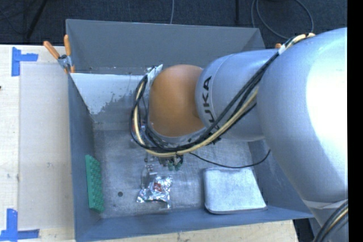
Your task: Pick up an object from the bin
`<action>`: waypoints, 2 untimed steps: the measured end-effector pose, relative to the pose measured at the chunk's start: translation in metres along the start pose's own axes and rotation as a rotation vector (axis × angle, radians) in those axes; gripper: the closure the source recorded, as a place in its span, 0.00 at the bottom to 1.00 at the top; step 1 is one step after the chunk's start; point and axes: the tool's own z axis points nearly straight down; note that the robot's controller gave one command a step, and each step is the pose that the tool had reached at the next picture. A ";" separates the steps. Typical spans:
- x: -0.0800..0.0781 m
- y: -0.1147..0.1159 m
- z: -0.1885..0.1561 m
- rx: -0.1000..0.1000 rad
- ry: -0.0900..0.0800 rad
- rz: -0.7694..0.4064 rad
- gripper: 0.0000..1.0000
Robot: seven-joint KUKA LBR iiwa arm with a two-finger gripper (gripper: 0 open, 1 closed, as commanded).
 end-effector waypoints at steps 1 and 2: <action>0.064 -0.035 0.007 0.002 0.004 0.130 0.00; 0.063 -0.034 0.006 -0.001 0.002 0.132 1.00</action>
Offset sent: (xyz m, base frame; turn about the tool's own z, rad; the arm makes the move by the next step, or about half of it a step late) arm -0.0583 -0.0411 -0.0053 0.1300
